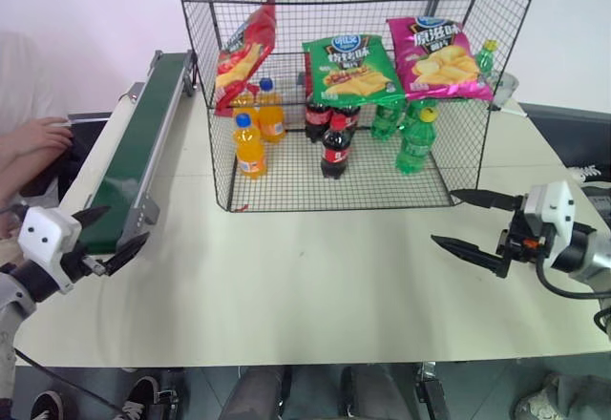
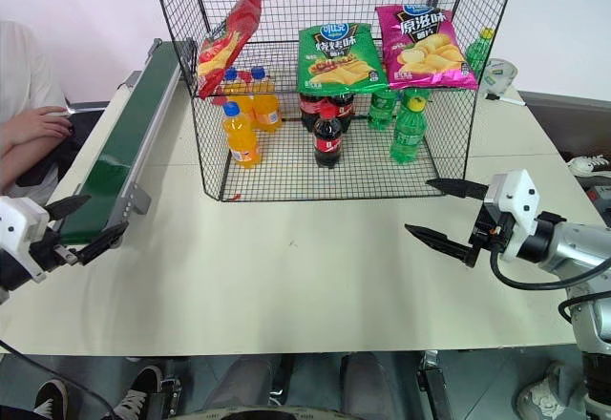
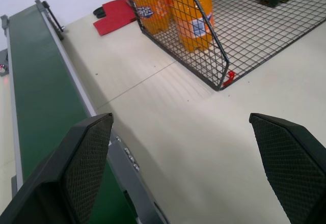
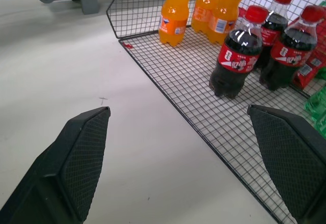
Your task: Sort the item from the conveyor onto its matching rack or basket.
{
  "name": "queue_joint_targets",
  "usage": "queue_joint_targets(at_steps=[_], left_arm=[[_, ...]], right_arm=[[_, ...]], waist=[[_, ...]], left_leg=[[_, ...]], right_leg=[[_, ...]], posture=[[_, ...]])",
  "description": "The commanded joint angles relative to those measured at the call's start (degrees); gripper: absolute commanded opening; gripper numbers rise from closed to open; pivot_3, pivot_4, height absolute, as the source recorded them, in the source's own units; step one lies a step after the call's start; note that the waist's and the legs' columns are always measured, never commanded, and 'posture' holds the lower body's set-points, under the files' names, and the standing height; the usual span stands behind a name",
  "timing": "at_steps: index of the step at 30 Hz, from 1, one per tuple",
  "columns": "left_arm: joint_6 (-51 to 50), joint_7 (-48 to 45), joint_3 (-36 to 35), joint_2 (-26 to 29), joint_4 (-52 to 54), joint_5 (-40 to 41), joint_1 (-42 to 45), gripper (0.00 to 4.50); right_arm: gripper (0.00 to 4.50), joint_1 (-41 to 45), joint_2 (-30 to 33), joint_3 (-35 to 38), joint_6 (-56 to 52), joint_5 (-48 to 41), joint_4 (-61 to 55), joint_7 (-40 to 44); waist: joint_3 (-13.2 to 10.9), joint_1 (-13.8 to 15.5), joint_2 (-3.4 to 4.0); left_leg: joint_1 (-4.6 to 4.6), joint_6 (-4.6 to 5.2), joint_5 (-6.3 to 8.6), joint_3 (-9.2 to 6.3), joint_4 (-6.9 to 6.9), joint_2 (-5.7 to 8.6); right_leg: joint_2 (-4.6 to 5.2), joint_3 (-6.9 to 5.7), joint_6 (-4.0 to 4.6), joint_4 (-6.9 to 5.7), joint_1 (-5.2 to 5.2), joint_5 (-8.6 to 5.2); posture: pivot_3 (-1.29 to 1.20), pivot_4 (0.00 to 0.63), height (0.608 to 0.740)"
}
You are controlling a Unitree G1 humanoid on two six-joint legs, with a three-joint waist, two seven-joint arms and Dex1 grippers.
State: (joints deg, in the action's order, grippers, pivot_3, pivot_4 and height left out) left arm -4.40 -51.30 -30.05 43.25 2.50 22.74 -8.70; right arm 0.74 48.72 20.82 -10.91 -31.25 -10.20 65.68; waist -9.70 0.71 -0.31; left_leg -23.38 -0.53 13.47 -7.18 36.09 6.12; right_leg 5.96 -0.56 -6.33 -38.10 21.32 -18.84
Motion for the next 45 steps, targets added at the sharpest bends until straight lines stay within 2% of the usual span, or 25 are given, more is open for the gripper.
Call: queue_joint_targets(at_steps=[1, 10, 15, 19, 21, 24, 28, 32, 40, 45], left_arm=[[1.8, -0.5, 0.0, 1.0, -0.8, -0.7, 0.5, 4.47], [2.2, -1.9, 0.3, 1.8, -3.1, -0.8, 2.6, 4.47], [-2.4, -1.9, -1.3, 2.0, -5.0, 2.3, 4.3, 4.47], [7.5, -0.3, -1.3, 1.6, -6.2, -2.8, 4.1, 4.47], [6.0, -0.5, -1.3, 1.0, -5.7, -1.1, 3.7, 4.47], [10.1, 0.4, -0.6, 0.5, -5.7, -3.3, 2.9, 4.47], [9.0, 4.3, -0.5, 0.3, -7.1, -4.5, 4.3, 4.47], [12.4, 4.7, -0.2, 1.0, -8.8, -6.3, 4.9, 4.47], [20.2, 8.4, -0.2, 1.1, -11.8, -11.0, 4.9, 4.47], [29.9, 13.1, -0.3, 3.2, -15.7, -18.8, 3.8, 4.47]], right_arm=[[4.5, 0.0, 0.7, 2.1, 1.5, -0.1, 0.5, 0.5], [4.5, 0.4, 0.4, 2.2, 4.2, 0.7, 4.0, 1.1], [4.5, 1.2, 1.0, 1.7, 0.9, -1.4, 5.2, 1.7], [4.5, 2.8, 0.4, 0.7, 1.1, -0.6, 6.1, 1.7], [4.5, 3.3, -0.2, 0.1, 2.1, 0.1, 6.6, 1.8], [4.5, 4.1, -1.5, -1.0, 2.9, 0.5, 7.1, 1.5], [4.5, 5.5, -2.9, -3.0, 4.2, 2.2, 7.9, 0.5], [4.5, 6.9, -4.5, -4.7, 4.3, 2.6, 8.0, -0.7], [4.5, 9.0, -8.1, -8.0, 5.3, 3.1, 6.7, -2.5], [4.5, 9.8, -9.6, -10.0, 5.5, 2.8, 5.9, -2.1]], waist=[[0.0, 0.0, 0.0], [0.0, 0.0, 0.0], [0.0, -0.1, 0.0], [0.0, -0.1, 0.0], [0.0, -0.1, 0.0], [0.0, -0.1, 0.0], [0.0, -0.1, 0.0], [0.0, -0.1, 0.0], [0.0, -0.1, 0.0], [0.0, -0.1, 0.0]], left_leg=[[0.0, 0.0, 0.0, 0.0, 0.0, 0.0], [0.0, 0.0, 0.0, 0.0, -0.01, 0.0], [0.0, 0.0, 0.0, 0.0, -0.02, -0.01], [0.0, 0.0, 0.0, 0.0, -0.02, 0.0], [0.0, 0.0, 0.0, 0.01, -0.03, 0.0], [0.0, 0.0, 0.0, 0.01, -0.03, 0.0], [0.0, 0.0, 0.0, 0.01, -0.03, 0.0], [0.0, 0.0, 0.0, 0.01, -0.02, 0.0], [0.0, -0.01, 0.0, 0.0, -0.04, 0.0], [0.0, -0.01, 0.0, 0.0, -0.07, 0.0]], right_leg=[[0.0, 0.0, 0.0, 0.0, 0.0, 0.0], [-0.01, 0.0, 0.0, 0.0, 0.01, 0.0], [-0.01, 0.0, 0.0, 0.0, 0.02, 0.0], [-0.01, 0.0, 0.0, 0.0, 0.02, 0.0], [0.0, 0.0, 0.0, 0.01, 0.02, 0.0], [0.0, 0.0, 0.0, 0.01, 0.02, 0.0], [-0.01, 0.0, 0.0, 0.0, 0.02, 0.0], [-0.01, 0.0, -0.01, 0.0, 0.02, 0.0], [-0.02, 0.0, -0.01, 0.0, 0.03, 0.01], [-0.02, 0.0, -0.01, 0.0, 0.05, 0.01]], posture=[[0.0, 0.15, 0.74], [0.0, 0.15, 0.74], [0.0, 0.15, 0.74], [0.0, 0.15, 0.74], [0.0, 0.15, 0.74], [0.0, 0.15, 0.74], [0.0, 0.15, 0.74], [0.0, 0.15, 0.74], [0.0, 0.15, 0.74], [0.0, 0.15, 0.74]])
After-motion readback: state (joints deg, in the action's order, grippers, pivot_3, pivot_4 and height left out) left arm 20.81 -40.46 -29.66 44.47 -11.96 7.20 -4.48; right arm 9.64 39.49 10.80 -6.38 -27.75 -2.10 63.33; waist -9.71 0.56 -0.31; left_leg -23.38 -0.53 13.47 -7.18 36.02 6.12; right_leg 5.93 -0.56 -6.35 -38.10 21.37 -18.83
